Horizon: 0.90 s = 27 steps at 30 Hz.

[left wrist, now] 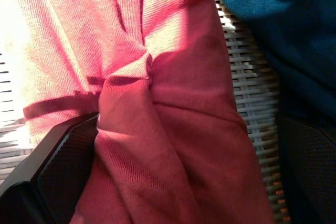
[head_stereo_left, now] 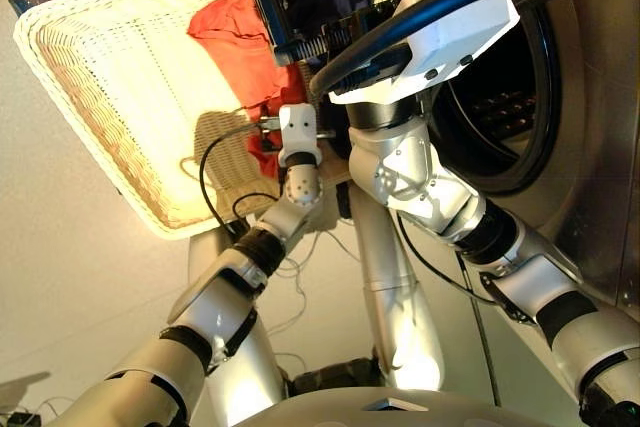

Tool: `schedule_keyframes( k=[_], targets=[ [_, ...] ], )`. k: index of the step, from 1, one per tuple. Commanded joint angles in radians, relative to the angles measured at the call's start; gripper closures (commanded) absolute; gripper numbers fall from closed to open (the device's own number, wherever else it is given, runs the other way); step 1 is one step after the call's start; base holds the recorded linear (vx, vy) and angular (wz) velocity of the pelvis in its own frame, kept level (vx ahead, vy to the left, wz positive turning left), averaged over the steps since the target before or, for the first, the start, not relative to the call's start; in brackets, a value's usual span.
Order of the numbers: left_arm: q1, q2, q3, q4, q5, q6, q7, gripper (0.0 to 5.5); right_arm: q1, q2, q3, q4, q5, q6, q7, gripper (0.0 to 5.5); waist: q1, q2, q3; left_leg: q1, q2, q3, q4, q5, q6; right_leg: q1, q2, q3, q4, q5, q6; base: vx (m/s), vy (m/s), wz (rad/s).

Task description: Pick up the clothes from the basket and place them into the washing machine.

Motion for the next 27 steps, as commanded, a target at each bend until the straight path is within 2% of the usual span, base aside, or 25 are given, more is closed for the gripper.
schedule_keyframes(
  k=[1,3,7,18,19,20,21,22,27],
  targets=[
    [-0.007,-0.089,0.016,0.100,-0.088,-0.011,-0.044,0.00,-0.046,0.035,-0.004,-0.063,0.028,-0.051,0.009,0.00,0.000,-0.046,-0.009,-0.012,0.020,-0.043,0.033,-0.017,-0.057,-0.039,-0.013,-0.033,0.003,-0.024,0.033,0.000,0.000,0.000],
    [-0.045,-0.096,0.061,0.167,-0.142,-0.006,-0.050,0.00,-0.042,0.037,-0.002,-0.066,0.039,-0.053,0.014,0.00,-0.004,-0.049,-0.009,-0.015,0.023,-0.045,0.034,-0.018,-0.059,-0.043,-0.012,-0.033,0.003,-0.022,0.033,0.000,0.000,0.000],
    [-0.093,-0.088,0.110,0.217,-0.172,-0.002,-0.041,0.00,-0.037,0.026,-0.001,-0.074,0.046,-0.054,0.020,0.00,-0.010,-0.053,-0.009,-0.023,0.026,-0.050,0.046,-0.020,-0.062,-0.045,-0.010,-0.033,0.007,-0.022,0.034,0.000,0.000,0.000],
    [-0.141,-0.098,0.127,0.269,-0.179,0.016,-0.028,0.00,-0.025,0.004,-0.002,-0.081,0.063,-0.052,0.027,0.00,-0.010,-0.048,-0.009,-0.033,0.021,-0.053,0.046,-0.017,-0.061,-0.047,-0.014,-0.030,0.002,-0.014,0.036,0.000,0.000,0.000],
    [-0.141,-0.100,0.127,0.274,-0.181,0.017,-0.029,0.47,-0.025,0.002,-0.002,-0.081,0.063,-0.051,0.027,0.00,-0.009,-0.047,-0.009,-0.033,0.021,-0.053,0.046,-0.016,-0.061,-0.046,-0.015,-0.031,0.001,-0.013,0.035,0.000,0.000,0.000],
    [-0.141,-0.100,0.127,0.274,-0.181,0.017,-0.029,2.85,-0.025,0.002,-0.002,-0.081,0.063,-0.051,0.027,0.00,-0.009,-0.047,-0.009,-0.033,0.021,-0.053,0.046,-0.016,-0.061,-0.046,-0.015,-0.031,0.001,-0.013,0.035,0.000,0.000,0.000],
    [-0.142,-0.102,0.128,0.279,-0.183,0.021,-0.029,4.96,-0.026,-0.002,-0.001,-0.078,0.066,-0.048,0.029,0.00,-0.007,-0.044,-0.009,-0.033,0.019,-0.053,0.045,-0.015,-0.061,-0.045,-0.016,-0.031,0.001,-0.012,0.036,0.000,0.000,0.000],
    [-0.143,-0.103,0.128,0.279,-0.183,0.021,-0.029,5.50,-0.026,-0.002,-0.001,-0.078,0.067,-0.048,0.029,0.00,-0.007,-0.044,-0.009,-0.033,0.019,-0.053,0.045,-0.015,-0.061,-0.045,-0.016,-0.031,0.001,-0.012,0.036,0.000,0.000,0.000],
    [-0.130,-0.098,0.132,0.278,-0.185,0.023,-0.027,5.50,-0.013,-0.024,-0.017,-0.062,0.088,-0.048,0.023,0.00,-0.001,-0.037,-0.009,-0.023,0.015,-0.056,0.032,-0.008,-0.062,-0.035,-0.024,-0.030,-0.004,-0.013,0.032,0.000,0.000,0.000]
  ],
)
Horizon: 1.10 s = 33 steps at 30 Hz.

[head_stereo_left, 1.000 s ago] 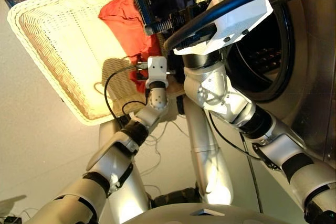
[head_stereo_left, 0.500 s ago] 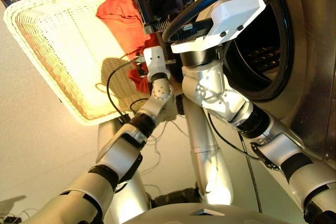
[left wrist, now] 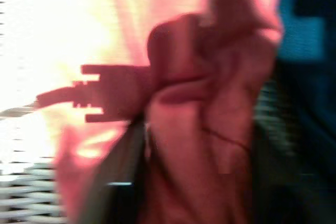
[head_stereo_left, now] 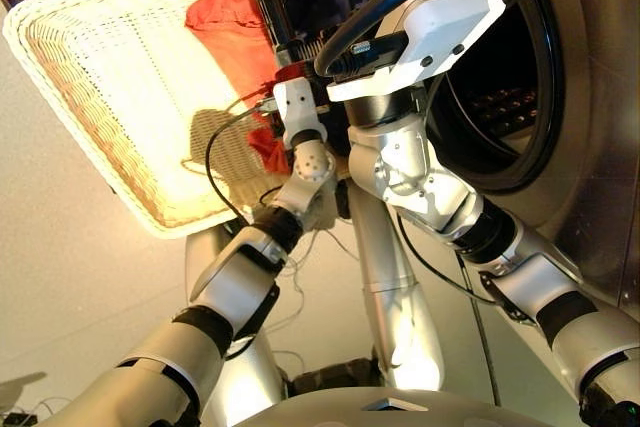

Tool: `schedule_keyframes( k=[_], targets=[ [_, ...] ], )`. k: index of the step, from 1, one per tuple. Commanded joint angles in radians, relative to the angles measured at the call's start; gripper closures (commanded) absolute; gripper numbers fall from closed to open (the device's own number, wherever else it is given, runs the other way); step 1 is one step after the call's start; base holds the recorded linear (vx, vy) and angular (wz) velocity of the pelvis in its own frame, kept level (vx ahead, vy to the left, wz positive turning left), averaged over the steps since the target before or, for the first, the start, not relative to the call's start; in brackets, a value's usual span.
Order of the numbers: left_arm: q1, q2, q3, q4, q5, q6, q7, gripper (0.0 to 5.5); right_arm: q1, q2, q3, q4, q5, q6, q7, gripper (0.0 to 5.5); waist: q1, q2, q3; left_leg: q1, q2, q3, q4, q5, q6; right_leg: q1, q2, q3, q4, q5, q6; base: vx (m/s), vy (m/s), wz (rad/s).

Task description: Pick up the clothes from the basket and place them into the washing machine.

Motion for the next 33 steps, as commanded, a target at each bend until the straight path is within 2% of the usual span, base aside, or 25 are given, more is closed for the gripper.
schedule_keyframes(
  k=[1,5,6,9,10,14,16,17,20,21,22,27,31,33],
  targets=[
    [-0.008,-0.014,0.018,0.144,-0.109,0.064,-0.059,5.50,-0.017,-0.008,-0.020,-0.075,0.031,-0.048,0.008,0.00,-0.017,-0.031,-0.006,-0.002,0.010,-0.054,0.029,-0.008,-0.062,-0.020,-0.027,-0.029,0.001,-0.019,0.031,0.000,0.000,0.000],
    [0.025,0.011,0.000,0.052,-0.080,0.046,-0.043,5.50,0.009,-0.049,-0.048,-0.049,0.027,-0.035,-0.010,0.00,-0.011,-0.022,-0.006,0.005,0.004,-0.053,0.014,-0.001,-0.062,-0.012,-0.032,-0.031,-0.008,-0.017,0.030,0.000,0.000,0.000],
    [0.064,0.044,-0.015,-0.034,-0.055,0.030,-0.046,5.50,0.023,-0.074,-0.081,-0.035,0.012,-0.024,-0.018,0.00,-0.003,-0.013,-0.006,0.010,0.001,-0.052,0.001,0.004,-0.062,-0.005,-0.038,-0.033,-0.016,-0.016,0.030,0.000,0.000,0.000],
    [0.123,0.090,-0.032,-0.157,-0.028,0.013,-0.054,5.50,0.048,-0.099,-0.115,-0.029,-0.008,-0.011,-0.022,0.00,0.008,0.002,-0.006,0.022,-0.003,-0.051,-0.018,0.010,-0.062,0.008,-0.045,-0.035,-0.024,-0.015,0.029,0.000,0.000,0.000],
    [0.174,0.131,-0.040,-0.261,0.006,0.002,-0.058,5.50,0.061,-0.119,-0.136,-0.030,-0.022,-0.006,-0.021,0.00,0.018,0.014,-0.006,0.033,-0.006,-0.046,-0.040,0.018,-0.063,0.020,-0.052,-0.036,-0.037,-0.012,0.029,0.000,0.000,0.000],
    [0.250,0.210,-0.053,-0.410,0.117,0.017,-0.070,5.50,0.091,-0.145,-0.169,-0.035,-0.044,-0.003,-0.011,0.00,0.034,0.030,-0.006,0.070,-0.017,-0.038,-0.092,0.036,-0.064,0.059,-0.064,-0.044,-0.078,0.000,0.030,0.000,0.000,0.000],
    [0.285,0.217,-0.028,-0.405,0.139,0.022,-0.059,5.50,0.097,-0.150,-0.176,-0.015,-0.056,0.007,-0.002,0.00,0.041,0.035,-0.006,0.096,-0.024,-0.033,-0.129,0.047,-0.065,0.085,-0.070,-0.052,-0.104,0.007,0.032,0.000,0.000,0.000],
    [0.308,0.228,-0.059,-0.501,0.245,0.031,-0.081,5.50,0.130,-0.153,-0.193,-0.021,-0.068,-0.009,0.003,0.00,0.044,0.043,-0.006,0.117,-0.029,-0.029,-0.152,0.055,-0.066,0.106,-0.075,-0.057,-0.125,0.013,0.036,0.000,0.000,0.000],
    [0.404,0.343,-0.049,-0.690,0.282,0.019,-0.130,5.50,0.183,-0.215,-0.216,-0.024,-0.064,0.002,0.041,0.00,0.061,0.065,-0.006,0.186,-0.045,-0.021,-0.220,0.075,-0.068,0.174,-0.085,-0.066,-0.180,0.026,0.044,0.018,0.016,0.036],
    [0.449,0.388,-0.018,-0.761,0.276,-0.002,-0.151,5.50,0.202,-0.227,-0.228,-0.017,-0.045,-0.004,0.063,0.00,0.068,0.071,-0.006,0.229,-0.055,-0.016,-0.258,0.086,-0.066,0.209,-0.089,-0.070,-0.208,0.037,0.049,0.000,0.000,0.000],
    [0.463,0.410,-0.003,-0.806,0.271,-0.015,-0.172,5.50,0.207,-0.241,-0.235,-0.020,-0.038,-0.007,0.085,0.00,0.069,0.068,-0.006,0.227,-0.063,-0.011,-0.290,0.127,-0.058,0.209,-0.090,-0.068,-0.242,0.079,0.050,0.000,0.000,0.000],
    [0.560,0.489,0.037,-0.958,0.231,-0.050,-0.277,5.50,0.309,-0.306,-0.220,-0.021,0.113,-0.019,0.242,0.00,0.082,0.071,-0.006,0.387,-0.093,-0.001,-0.408,0.156,-0.048,0.366,-0.107,-0.078,-0.344,0.107,0.068,0.065,0.021,0.023],
    [0.568,0.562,0.040,-1.036,0.223,-0.069,-0.368,5.50,0.328,-0.366,-0.174,-0.013,0.275,-0.004,0.398,0.00,0.094,0.074,-0.006,0.505,-0.110,-0.001,-0.494,0.180,-0.048,0.482,-0.119,-0.091,-0.418,0.126,0.079,0.082,0.019,0.041],
    [0.547,0.638,0.034,-1.099,0.250,-0.084,-0.427,5.50,0.313,-0.417,-0.127,-0.010,0.411,0.020,0.498,0.00,0.105,0.078,-0.006,0.588,-0.127,-0.003,-0.544,0.194,-0.050,0.565,-0.129,-0.098,-0.467,0.142,0.086,0.101,0.021,0.037]
  ],
)
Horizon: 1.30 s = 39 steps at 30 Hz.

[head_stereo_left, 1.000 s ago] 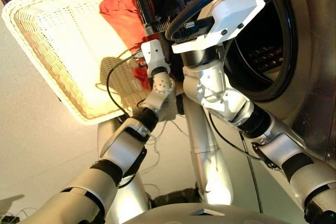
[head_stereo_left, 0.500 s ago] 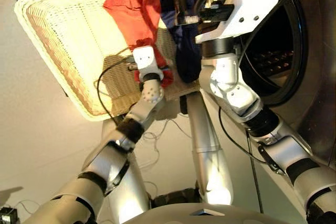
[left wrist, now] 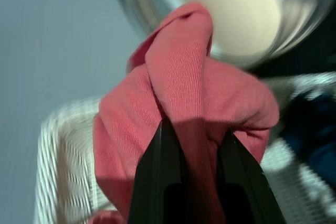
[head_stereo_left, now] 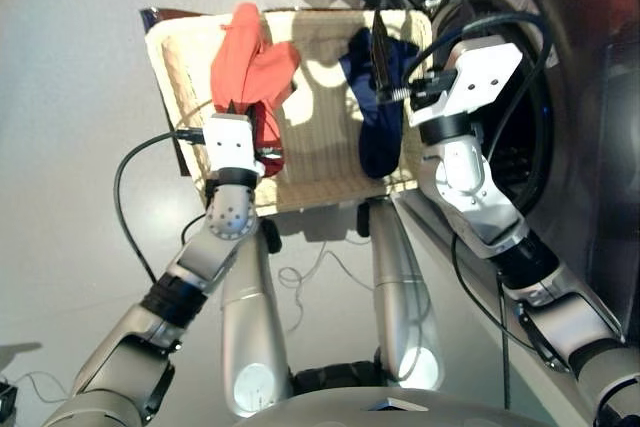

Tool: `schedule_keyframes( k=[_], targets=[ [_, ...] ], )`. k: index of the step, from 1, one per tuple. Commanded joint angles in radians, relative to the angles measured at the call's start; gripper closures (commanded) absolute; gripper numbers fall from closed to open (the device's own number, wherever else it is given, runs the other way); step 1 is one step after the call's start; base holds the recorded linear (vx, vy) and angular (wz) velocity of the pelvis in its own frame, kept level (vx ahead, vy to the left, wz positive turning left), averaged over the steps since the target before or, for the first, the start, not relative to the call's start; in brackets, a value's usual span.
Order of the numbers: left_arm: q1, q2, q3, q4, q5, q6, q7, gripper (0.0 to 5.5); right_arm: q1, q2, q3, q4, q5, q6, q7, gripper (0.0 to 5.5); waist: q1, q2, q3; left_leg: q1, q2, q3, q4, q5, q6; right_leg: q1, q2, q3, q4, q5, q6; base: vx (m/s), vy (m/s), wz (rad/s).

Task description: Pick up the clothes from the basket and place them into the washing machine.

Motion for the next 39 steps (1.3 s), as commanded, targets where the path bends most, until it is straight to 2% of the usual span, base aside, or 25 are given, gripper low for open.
schedule_keyframes(
  k=[1,2,6,8,10,17,24,30,33,39],
  targets=[
    [-0.001,0.065,0.014,-0.196,0.041,-0.107,-0.085,5.50,-0.041,-0.211,0.042,-0.103,0.169,-0.025,0.146,0.00,-0.010,0.055,-0.012,0.108,0.010,-0.006,-0.063,0.015,-0.060,0.118,-0.003,-0.020,-0.153,0.079,0.082,0.075,0.034,0.007],
    [-0.031,0.107,-0.010,-0.232,0.066,-0.121,-0.119,5.50,-0.078,-0.246,0.087,-0.097,0.219,0.003,0.203,0.00,-0.001,0.058,-0.012,0.159,0.000,-0.006,-0.094,0.024,-0.062,0.167,-0.009,-0.028,-0.180,0.086,0.087,0.063,0.024,0.023],
    [-0.070,0.153,-0.050,-0.277,0.078,-0.135,-0.167,5.50,-0.112,-0.281,0.139,-0.078,0.300,0.041,0.252,0.00,0.011,0.063,-0.012,0.213,-0.008,-0.006,-0.122,0.038,-0.063,0.226,-0.019,-0.039,-0.204,0.092,0.089,0.018,0.005,0.015],
    [-0.111,0.170,-0.101,-0.287,0.102,-0.138,-0.186,5.50,-0.158,-0.263,0.188,-0.050,0.387,0.066,0.294,0.00,0.021,0.068,-0.012,0.253,-0.014,-0.012,-0.128,0.034,-0.064,0.271,-0.028,-0.048,-0.210,0.085,0.090,0.000,0.000,0.000],
    [-0.140,0.182,-0.122,-0.309,0.134,-0.139,-0.190,5.50,-0.183,-0.248,0.212,-0.039,0.421,0.081,0.317,0.00,0.029,0.073,-0.012,0.269,-0.015,-0.015,-0.135,0.039,-0.064,0.289,-0.033,-0.051,-0.216,0.088,0.090,0.000,0.000,0.000],
    [-0.189,0.209,-0.181,-0.328,0.134,-0.149,-0.218,5.50,-0.264,-0.195,0.280,-0.006,0.450,0.115,0.335,0.00,0.052,0.089,-0.012,0.328,-0.022,-0.026,-0.141,0.036,-0.061,0.351,-0.043,-0.060,-0.218,0.080,0.090,0.000,0.000,0.000],
    [-0.207,0.221,-0.216,-0.330,0.129,-0.149,-0.219,5.50,-0.332,-0.167,0.293,0.006,0.460,0.101,0.318,0.00,0.056,0.097,-0.012,0.327,-0.020,-0.033,-0.115,0.029,-0.057,0.356,-0.047,-0.059,-0.205,0.072,0.088,0.000,0.000,0.000],
    [-0.179,0.253,-0.209,-0.333,0.163,-0.138,-0.205,5.50,-0.369,-0.230,0.287,-0.074,0.492,0.070,0.329,0.00,0.051,0.095,-0.012,0.318,-0.017,-0.029,-0.104,0.029,-0.058,0.348,-0.043,-0.054,-0.202,0.072,0.087,0.000,0.000,0.000],
    [-0.175,0.279,-0.207,-0.344,0.198,-0.136,-0.199,5.50,-0.382,-0.291,0.295,-0.145,0.545,0.055,0.367,0.00,0.047,0.086,-0.012,0.312,-0.012,-0.028,-0.097,0.030,-0.060,0.344,-0.041,-0.050,-0.199,0.070,0.086,0.000,0.000,0.000],
    [-0.200,0.300,-0.239,-0.342,0.232,-0.139,-0.194,5.50,-0.432,-0.329,0.331,-0.162,0.588,0.043,0.387,0.00,0.047,0.079,-0.012,0.303,-0.007,-0.027,-0.086,0.030,-0.064,0.338,-0.041,-0.046,-0.193,0.068,0.086,0.000,0.000,0.000]
  ],
)
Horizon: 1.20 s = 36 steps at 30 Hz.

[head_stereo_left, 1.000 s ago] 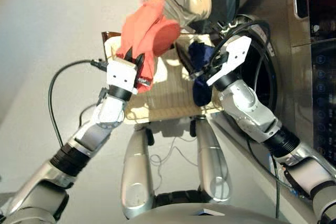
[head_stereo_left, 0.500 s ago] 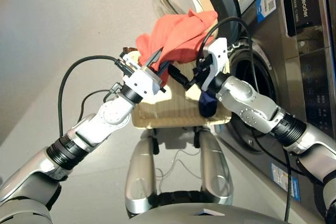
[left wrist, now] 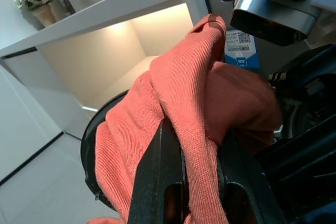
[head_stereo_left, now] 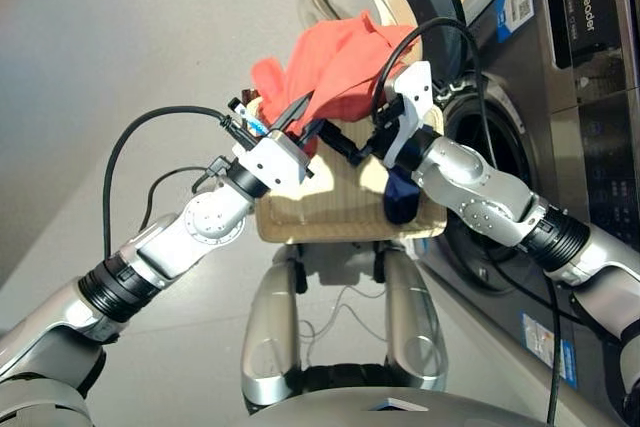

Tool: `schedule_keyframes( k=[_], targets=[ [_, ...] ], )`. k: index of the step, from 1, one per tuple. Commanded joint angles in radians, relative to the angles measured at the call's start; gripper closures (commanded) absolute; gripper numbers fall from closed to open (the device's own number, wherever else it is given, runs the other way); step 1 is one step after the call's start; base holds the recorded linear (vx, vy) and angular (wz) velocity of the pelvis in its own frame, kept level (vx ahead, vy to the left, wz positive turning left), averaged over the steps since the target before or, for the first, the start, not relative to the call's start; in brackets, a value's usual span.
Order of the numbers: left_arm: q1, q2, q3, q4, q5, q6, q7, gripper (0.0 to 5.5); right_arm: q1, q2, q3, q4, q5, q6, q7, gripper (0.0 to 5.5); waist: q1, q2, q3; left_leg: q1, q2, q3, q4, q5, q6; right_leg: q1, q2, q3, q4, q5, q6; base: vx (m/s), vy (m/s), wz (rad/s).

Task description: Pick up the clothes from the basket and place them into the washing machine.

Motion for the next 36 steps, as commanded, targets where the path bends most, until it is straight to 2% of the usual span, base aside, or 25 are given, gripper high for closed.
schedule_keyframes(
  k=[1,13,22,36],
  targets=[
    [-0.012,0.020,-0.031,-0.147,0.066,-0.073,0.002,5.50,-0.204,-0.117,0.014,-0.211,0.048,-0.109,0.059,0.00,-0.011,0.009,-0.014,0.012,0.036,0.007,0.064,-0.023,-0.082,0.007,-0.004,0.009,-0.038,0.030,0.058,0.000,0.000,0.000],
    [-0.016,0.035,-0.055,-0.125,0.110,-0.069,0.022,5.50,-0.270,-0.148,0.049,-0.238,0.078,-0.129,0.075,0.00,-0.010,0.002,-0.014,-0.009,0.043,0.006,0.090,-0.027,-0.085,-0.009,-0.002,0.008,-0.016,0.020,0.053,0.000,0.000,0.000],
    [-0.004,0.064,-0.054,-0.123,0.148,-0.070,0.026,5.50,-0.279,-0.228,0.057,-0.256,0.102,-0.143,0.084,0.00,-0.008,-0.006,-0.014,-0.006,0.046,0.002,0.086,-0.021,-0.091,-0.004,-0.002,0.002,-0.018,0.019,0.054,0.000,0.000,0.000],
    [-0.075,0.065,-0.135,-0.108,0.196,-0.070,0.022,5.50,-0.398,-0.144,0.110,-0.275,0.109,-0.157,0.092,0.00,-0.007,-0.001,-0.014,-0.015,0.049,0.007,0.096,-0.021,-0.093,-0.015,-0.002,0.006,-0.009,0.019,0.051,0.000,0.000,0.000]
  ],
)
